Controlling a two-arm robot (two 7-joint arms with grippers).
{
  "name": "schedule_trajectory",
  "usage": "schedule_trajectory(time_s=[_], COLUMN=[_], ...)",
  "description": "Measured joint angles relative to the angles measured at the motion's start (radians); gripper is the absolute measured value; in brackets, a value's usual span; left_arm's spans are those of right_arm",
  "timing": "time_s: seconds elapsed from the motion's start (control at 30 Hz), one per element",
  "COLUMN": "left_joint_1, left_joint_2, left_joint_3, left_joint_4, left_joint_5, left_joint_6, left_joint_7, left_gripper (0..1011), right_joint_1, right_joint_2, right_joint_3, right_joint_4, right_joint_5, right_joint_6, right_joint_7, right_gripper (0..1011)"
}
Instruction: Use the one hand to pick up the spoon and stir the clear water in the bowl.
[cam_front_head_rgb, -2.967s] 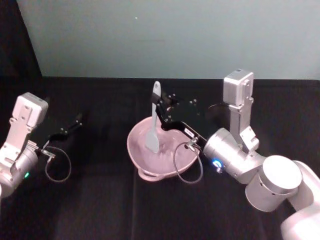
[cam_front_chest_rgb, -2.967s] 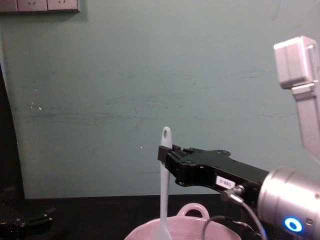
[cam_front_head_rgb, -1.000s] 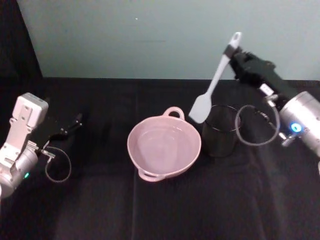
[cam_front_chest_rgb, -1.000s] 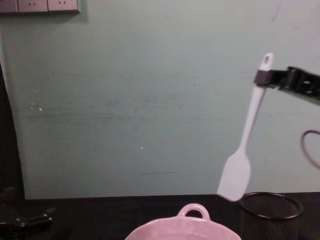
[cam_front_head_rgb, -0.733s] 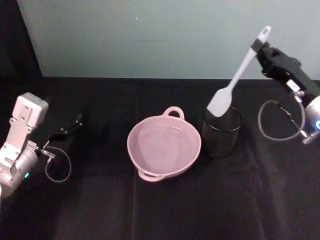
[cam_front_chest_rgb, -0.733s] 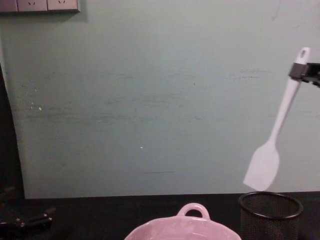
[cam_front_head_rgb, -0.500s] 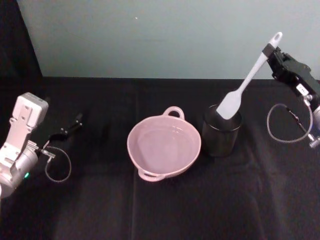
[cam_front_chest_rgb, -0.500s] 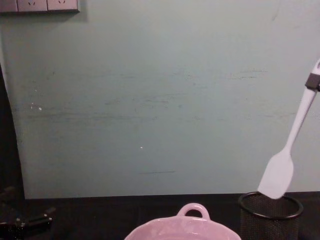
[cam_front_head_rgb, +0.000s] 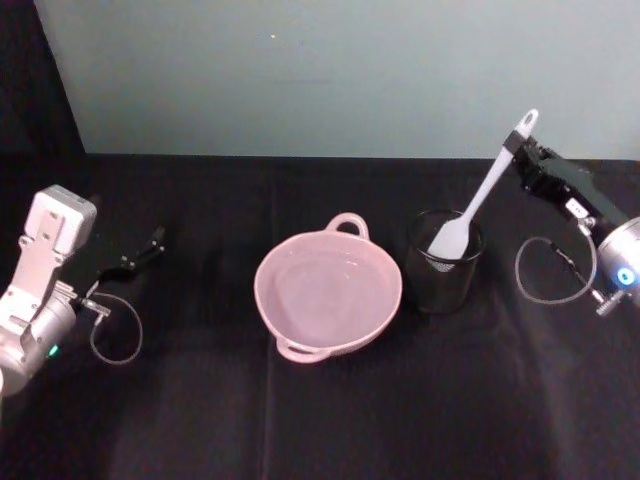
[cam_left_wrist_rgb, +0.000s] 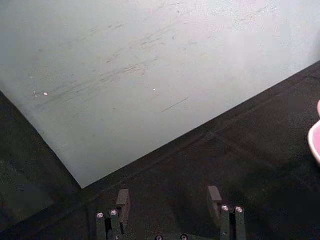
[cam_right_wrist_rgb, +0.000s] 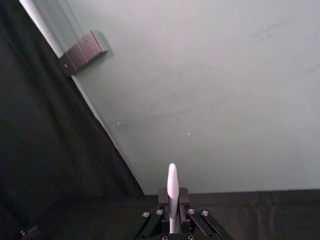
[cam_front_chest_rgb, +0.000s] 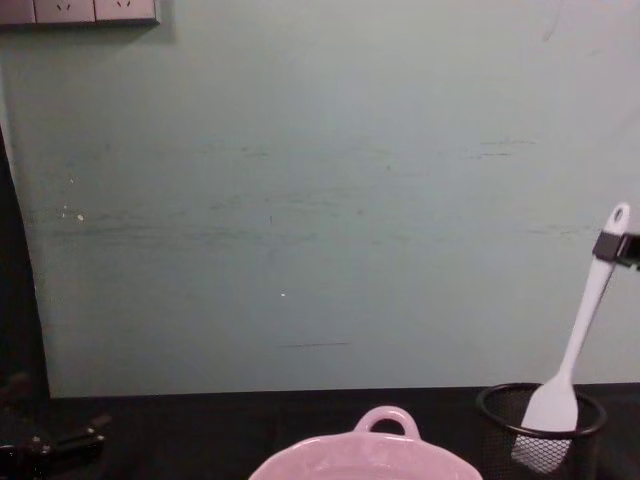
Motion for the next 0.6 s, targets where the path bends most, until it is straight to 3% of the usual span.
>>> schedule_trajectory(time_s=[0.6], left_joint_1=[0.0], left_joint_2=[0.0], left_joint_3=[0.0], left_joint_4=[0.0], left_joint_5=[0.0], left_joint_6=[0.0], left_joint_7=[0.0], left_gripper=[1011], right_joint_1=[0.06], right_joint_2=[0.026], right_joint_3=[-0.068], right_joint_4=[0.129], right_joint_5=[0.047], right_joint_6=[0.034], right_joint_7=[0.028], right_gripper=[110])
